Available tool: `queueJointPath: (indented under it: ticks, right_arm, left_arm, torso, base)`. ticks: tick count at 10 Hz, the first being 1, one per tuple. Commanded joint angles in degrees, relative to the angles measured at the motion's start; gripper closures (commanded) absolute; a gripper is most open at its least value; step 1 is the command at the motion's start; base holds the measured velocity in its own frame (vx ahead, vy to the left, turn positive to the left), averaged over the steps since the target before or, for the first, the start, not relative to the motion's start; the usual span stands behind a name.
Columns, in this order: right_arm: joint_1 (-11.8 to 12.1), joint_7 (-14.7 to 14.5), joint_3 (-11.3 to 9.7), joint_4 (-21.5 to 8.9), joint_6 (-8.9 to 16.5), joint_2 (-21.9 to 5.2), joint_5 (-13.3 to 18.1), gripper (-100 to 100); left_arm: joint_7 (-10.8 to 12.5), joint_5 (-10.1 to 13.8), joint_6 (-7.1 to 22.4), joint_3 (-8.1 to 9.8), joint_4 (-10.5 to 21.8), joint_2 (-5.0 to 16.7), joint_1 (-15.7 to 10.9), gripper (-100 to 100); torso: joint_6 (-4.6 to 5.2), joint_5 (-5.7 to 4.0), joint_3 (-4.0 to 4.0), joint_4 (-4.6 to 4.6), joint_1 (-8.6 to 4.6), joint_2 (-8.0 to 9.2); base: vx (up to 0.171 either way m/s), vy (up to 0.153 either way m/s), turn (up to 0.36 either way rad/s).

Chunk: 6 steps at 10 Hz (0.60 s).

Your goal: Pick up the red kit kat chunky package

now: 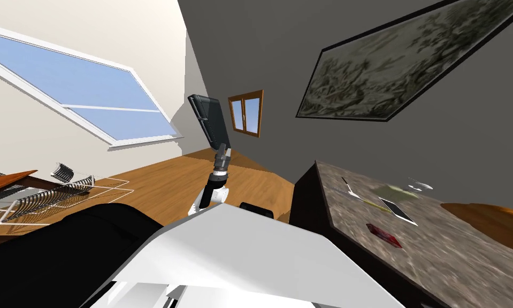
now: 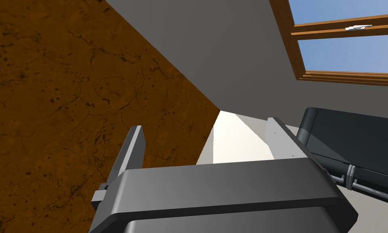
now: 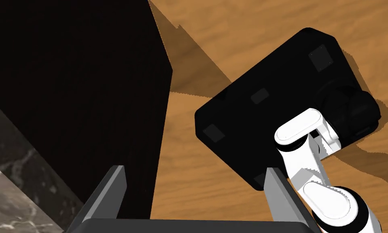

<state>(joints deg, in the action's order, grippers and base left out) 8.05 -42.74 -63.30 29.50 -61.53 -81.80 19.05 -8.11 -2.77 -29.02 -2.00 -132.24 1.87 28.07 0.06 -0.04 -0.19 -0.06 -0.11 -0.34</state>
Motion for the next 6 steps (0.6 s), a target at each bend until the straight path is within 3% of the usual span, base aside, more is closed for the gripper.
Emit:
queueJointPath:
  ticks: [1, 4, 5, 6]
  right_arm:
    - [0.2, -1.17, -1.54, -1.06, 0.6, -2.2, -0.86, -100]
    - [-0.08, -2.27, -2.74, -3.07, 0.25, -3.14, -1.47, -100]
    - [-0.62, -4.13, -4.68, -6.1, -0.28, -4.01, -2.72, -100]
    - [-0.85, -4.88, -5.44, -7.11, -0.48, -3.97, -3.29, -100]
  left_arm:
    - [0.0, 0.0, 0.0, 0.0, 0.0, 0.0, 0.0, 0]
    - [0.0, 0.0, 0.0, 0.0, 0.0, 0.0, 0.0, 0]
    - [0.0, 0.0, 0.0, 0.0, 0.0, 0.0, 0.0, 0]
    - [0.0, 0.0, 0.0, 0.0, 0.0, 0.0, 0.01, 0]
  torso:
    - [0.0, 0.0, 0.0, 0.0, 0.0, 0.0]
    - [-0.03, -0.01, -0.04, -0.01, -0.03, -0.07]
    - [0.02, -0.01, -0.02, -0.01, 0.0, -0.03]
    - [-0.08, -0.01, -0.21, -0.07, -0.11, -0.39]
  base:
    - [0.098, -0.043, 0.167]
    - [0.093, -0.039, 0.095]
    - [0.211, -0.068, 0.239]
    - [0.262, -0.154, 0.239]
